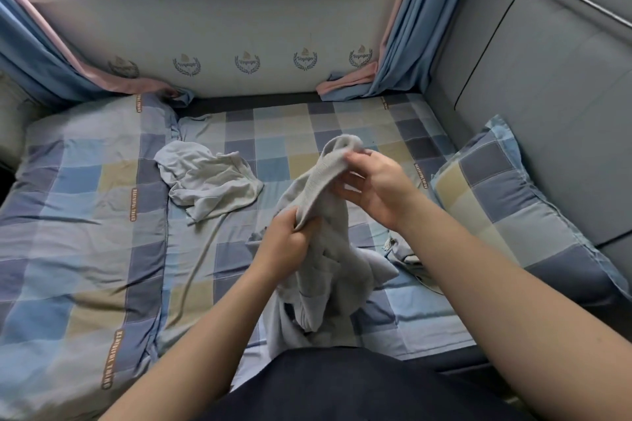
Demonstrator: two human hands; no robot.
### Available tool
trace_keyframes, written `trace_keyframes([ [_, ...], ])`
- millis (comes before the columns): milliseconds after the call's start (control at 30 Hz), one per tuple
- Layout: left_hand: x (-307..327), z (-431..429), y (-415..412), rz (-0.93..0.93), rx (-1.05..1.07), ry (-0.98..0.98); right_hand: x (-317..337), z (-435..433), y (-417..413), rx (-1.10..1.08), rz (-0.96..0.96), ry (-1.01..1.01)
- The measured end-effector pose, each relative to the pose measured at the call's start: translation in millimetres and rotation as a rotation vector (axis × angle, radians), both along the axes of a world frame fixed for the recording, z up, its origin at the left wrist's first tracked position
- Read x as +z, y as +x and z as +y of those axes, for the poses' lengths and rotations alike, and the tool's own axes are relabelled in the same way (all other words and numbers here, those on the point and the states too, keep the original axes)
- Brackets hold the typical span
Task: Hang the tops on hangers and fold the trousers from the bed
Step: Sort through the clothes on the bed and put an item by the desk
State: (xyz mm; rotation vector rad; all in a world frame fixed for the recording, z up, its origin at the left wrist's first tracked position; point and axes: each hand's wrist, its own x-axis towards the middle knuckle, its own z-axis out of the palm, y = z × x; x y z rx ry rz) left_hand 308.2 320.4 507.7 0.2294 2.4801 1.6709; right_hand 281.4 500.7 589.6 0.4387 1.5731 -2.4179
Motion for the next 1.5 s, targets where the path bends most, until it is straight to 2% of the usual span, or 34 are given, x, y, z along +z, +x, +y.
trace_keyframes([
  [67,8.7,2.6,-0.9,-0.038,0.068,0.133,-10.2,6.9,11.5,0.056,0.036,0.014],
  [200,30.2,8.3,-5.0,-0.116,0.227,0.379,-46.9,11.2,44.2,0.161,0.067,0.295],
  [267,44.0,11.4,-6.1,-0.153,0.247,0.482,-68.3,11.6,61.3,0.253,0.103,0.453],
  [367,62.2,16.1,-3.3,-0.200,0.234,0.591,-90.6,7.0,79.4,0.342,0.096,0.577],
  [533,88.5,17.8,-1.2,-0.234,0.253,0.700,-125.1,2.2,81.7,0.240,0.036,0.965],
  [700,93.4,9.2,-9.0,-0.233,0.336,0.696,-126.7,15.6,79.6,0.188,0.029,1.198],
  [800,88.9,-4.6,-19.2,-0.217,0.371,0.649,-103.1,30.0,71.7,0.173,0.034,1.168],
  [900,83.3,-17.7,-27.3,-0.215,0.229,0.503,-76.1,39.3,63.3,0.193,0.093,1.042],
  [967,76.4,-21.0,-27.5,-0.242,0.134,0.352,-58.4,37.8,60.5,0.163,0.104,0.884],
  [1067,70.6,-16.8,-21.8,-0.244,0.027,0.023,-35.8,30.9,52.0,0.088,0.117,0.691],
  [1133,63.2,-4.7,-8.3,-0.136,0.012,-0.087,-18.4,24.9,44.3,0.017,0.129,0.609],
  [1233,51.2,18.5,25.3,0.261,0.236,-0.118,9.6,19.1,34.9,-0.068,0.166,0.528],
  [1267,46.3,24.2,33.4,0.377,0.270,-0.120,18.3,17.4,32.4,-0.071,0.184,0.511],
  [1300,42.0,28.4,38.1,0.409,0.227,-0.122,27.0,15.1,30.4,-0.062,0.203,0.494],
  [1333,40.3,31.1,39.1,0.347,0.111,-0.113,35.4,12.7,28.4,-0.049,0.222,0.481],
  [1400,37.7,36.6,33.7,0.079,-0.177,-0.145,48.2,7.0,23.9,-0.031,0.254,0.445],
  [1433,35.1,39.9,31.7,-0.001,-0.251,-0.177,52.8,3.9,21.9,-0.034,0.268,0.433],
  [1500,30.3,45.5,28.5,0.023,-0.206,-0.216,57.8,-1.9,19.1,-0.065,0.281,0.423],
])
